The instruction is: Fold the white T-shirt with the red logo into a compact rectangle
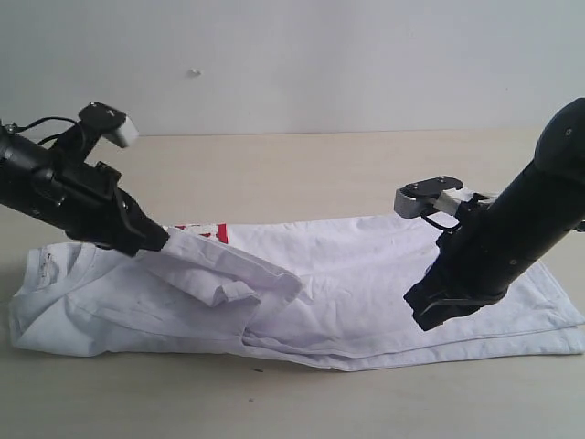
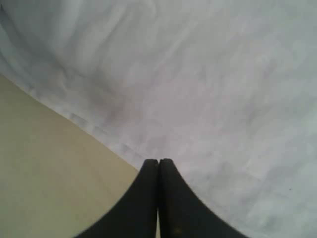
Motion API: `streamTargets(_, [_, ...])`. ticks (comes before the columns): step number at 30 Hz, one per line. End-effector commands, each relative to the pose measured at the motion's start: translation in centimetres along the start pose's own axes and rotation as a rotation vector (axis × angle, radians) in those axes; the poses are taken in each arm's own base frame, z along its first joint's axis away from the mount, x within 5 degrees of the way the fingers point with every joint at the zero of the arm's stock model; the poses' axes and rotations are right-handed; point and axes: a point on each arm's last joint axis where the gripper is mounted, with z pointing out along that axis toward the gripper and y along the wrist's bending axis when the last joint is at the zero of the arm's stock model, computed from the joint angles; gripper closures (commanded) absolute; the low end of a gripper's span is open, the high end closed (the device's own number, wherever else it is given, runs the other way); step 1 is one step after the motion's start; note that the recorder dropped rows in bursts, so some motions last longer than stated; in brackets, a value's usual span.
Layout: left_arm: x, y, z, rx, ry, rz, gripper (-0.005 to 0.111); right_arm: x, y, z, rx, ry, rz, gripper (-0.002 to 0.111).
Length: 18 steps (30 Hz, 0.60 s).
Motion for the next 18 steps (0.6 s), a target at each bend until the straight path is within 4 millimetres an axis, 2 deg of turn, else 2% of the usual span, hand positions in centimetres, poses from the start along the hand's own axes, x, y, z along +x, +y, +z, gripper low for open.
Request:
streamTargets(1, [-0.7,-2.7,0.3,-0.001,0.093,0.293,0.089,-0.3,0.0,-0.4,0.011,-0.024,-0.008,0.108])
streamTargets(4, [-1.0,-4.2,1.2,-0.004,0.13,0.402,0.063,-0.2,0.0,-0.4,0.005,-0.018,-0.008,0.108])
streamTargets(6, [-1.2,-5.2,1.8,-0.008,0.164,0.493,0.051,-0.2,0.0,-0.4,0.006,-0.019,-0.004,0.108])
streamTargets(7, [-1.2,-5.7,2.1,-0.01,0.182,0.54,0.048,-0.2,0.0,-0.4,0.006,-0.019,-0.002,0.108])
streamTargets(14, [-2.1,-8.4,3.5,-0.078,0.204,0.8,0.054,-0.2,0.0,-0.4,0.006,-0.019,-0.002,0.108])
streamTargets(18, [-2.6,-9.1,3.9,-0.113,0.173,0.847,0.043,-0.2,0.1,-0.4,0.003,-0.016,-0.002,0.108])
